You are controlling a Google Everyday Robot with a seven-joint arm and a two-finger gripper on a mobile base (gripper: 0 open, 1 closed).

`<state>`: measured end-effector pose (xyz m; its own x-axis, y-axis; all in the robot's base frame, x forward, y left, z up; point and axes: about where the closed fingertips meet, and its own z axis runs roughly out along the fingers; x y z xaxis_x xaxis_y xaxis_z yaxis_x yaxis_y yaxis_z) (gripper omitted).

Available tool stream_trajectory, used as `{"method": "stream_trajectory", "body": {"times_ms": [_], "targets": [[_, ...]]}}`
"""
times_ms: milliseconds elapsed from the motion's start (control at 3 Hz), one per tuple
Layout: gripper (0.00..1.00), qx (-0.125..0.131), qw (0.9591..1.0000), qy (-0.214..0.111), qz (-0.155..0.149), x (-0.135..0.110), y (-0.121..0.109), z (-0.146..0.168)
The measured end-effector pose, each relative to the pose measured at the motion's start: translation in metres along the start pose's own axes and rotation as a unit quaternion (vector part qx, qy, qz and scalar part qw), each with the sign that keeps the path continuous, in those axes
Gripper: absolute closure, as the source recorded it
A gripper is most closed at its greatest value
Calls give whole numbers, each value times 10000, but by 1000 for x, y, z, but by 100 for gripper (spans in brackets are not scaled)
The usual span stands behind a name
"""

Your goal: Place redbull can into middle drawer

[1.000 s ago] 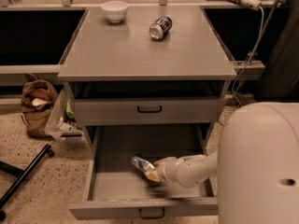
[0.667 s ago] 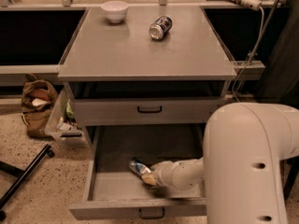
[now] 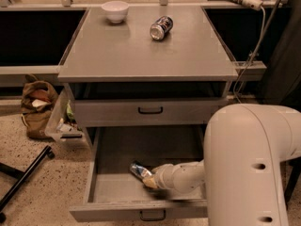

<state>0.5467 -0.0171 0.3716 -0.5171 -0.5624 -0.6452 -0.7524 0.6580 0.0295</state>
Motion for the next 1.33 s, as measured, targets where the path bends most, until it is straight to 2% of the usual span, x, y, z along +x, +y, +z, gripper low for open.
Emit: {"method": "stream_trajectory", "body": {"times_ms": [1000,1333], "targets": [[10,-1,10000,0,0,0,0,0],[0,-1,10000,0,0,0,0,0]]}}
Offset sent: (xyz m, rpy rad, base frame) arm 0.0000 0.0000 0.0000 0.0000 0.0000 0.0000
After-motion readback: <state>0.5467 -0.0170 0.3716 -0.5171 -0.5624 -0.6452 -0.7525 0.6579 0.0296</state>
